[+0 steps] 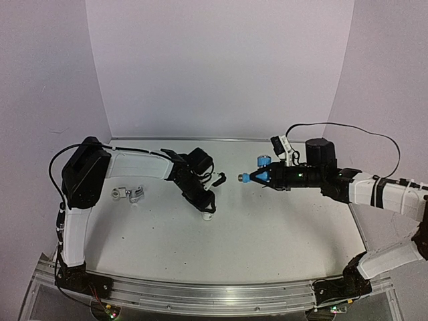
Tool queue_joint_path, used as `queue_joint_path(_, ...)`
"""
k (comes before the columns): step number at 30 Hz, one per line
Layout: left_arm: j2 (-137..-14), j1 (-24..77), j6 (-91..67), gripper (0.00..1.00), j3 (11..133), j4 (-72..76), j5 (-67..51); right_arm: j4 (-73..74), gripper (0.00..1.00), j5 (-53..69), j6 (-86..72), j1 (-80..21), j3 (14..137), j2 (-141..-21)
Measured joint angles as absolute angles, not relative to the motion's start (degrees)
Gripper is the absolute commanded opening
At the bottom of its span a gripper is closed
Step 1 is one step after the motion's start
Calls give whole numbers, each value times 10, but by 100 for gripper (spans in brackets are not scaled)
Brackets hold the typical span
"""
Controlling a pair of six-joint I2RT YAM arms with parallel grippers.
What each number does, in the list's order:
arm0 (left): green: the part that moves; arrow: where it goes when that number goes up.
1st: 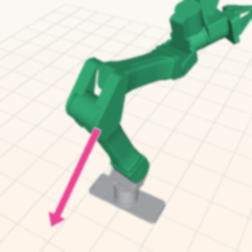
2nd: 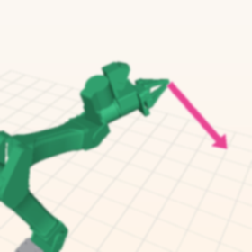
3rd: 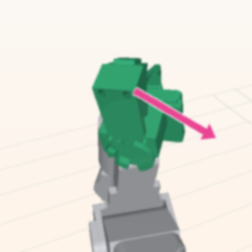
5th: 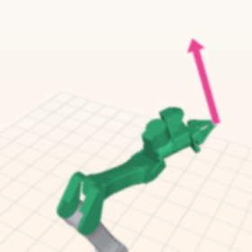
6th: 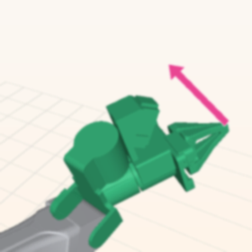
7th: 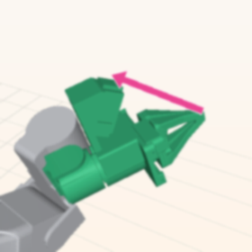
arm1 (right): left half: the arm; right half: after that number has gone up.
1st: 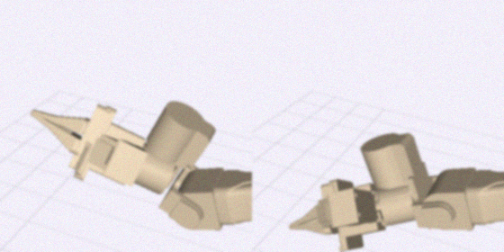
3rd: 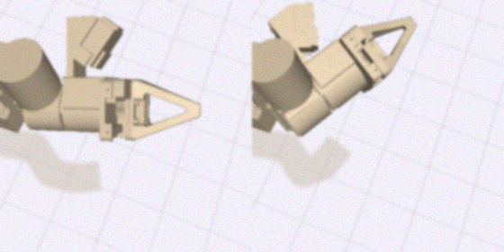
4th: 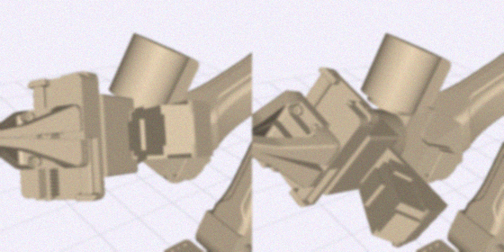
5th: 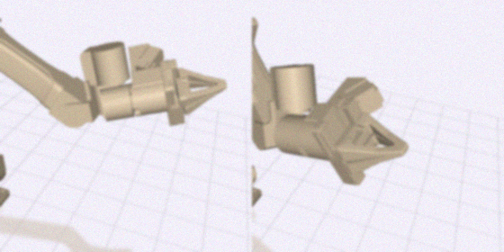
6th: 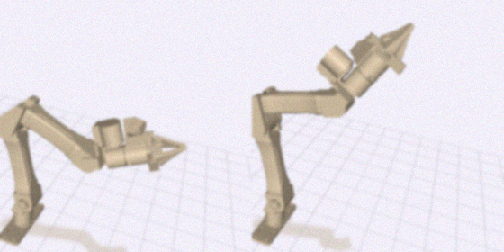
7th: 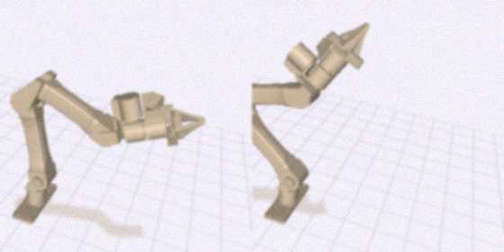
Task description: Install the water faucets
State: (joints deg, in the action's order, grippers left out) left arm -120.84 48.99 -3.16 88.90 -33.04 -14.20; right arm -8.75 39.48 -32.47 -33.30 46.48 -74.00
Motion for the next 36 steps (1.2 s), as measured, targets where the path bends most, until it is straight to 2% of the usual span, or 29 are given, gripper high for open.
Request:
queue_joint_path(4,-1209,491,-30,0,892,-342,-142,-72,0,382,-303,-333,465,-738)
queue_joint_path(10,-1183,475,-126,0,906,-378,-208,-6,0,346,-161,-333,495,-738)
queue_joint_path(12,-1128,443,-215,0,914,-366,-278,-13,0,333,-66,-338,516,-737)
queue_joint_path(15,-1051,397,-328,0,911,-302,-366,-42,0,327,19,-348,529,-735)
queue_joint_path(18,-950,352,-512,0,848,-114,-461,-85,0,330,106,-362,547,-734)
queue_joint_path(21,-901,337,-672,0,788,57,-512,-120,0,333,166,-376,570,-734)
queue_joint_path(25,-895,347,-874,0,718,258,-543,-191,0,327,232,-414,596,-735)
queue_joint_path(30,-899,348,-967,0,701,329,-547,-270,0,325,259,-441,605,-763)
queue_joint_path(36,-899,345,-1005,0,690,367,-537,-302,0,317,268,-446,608,-801)
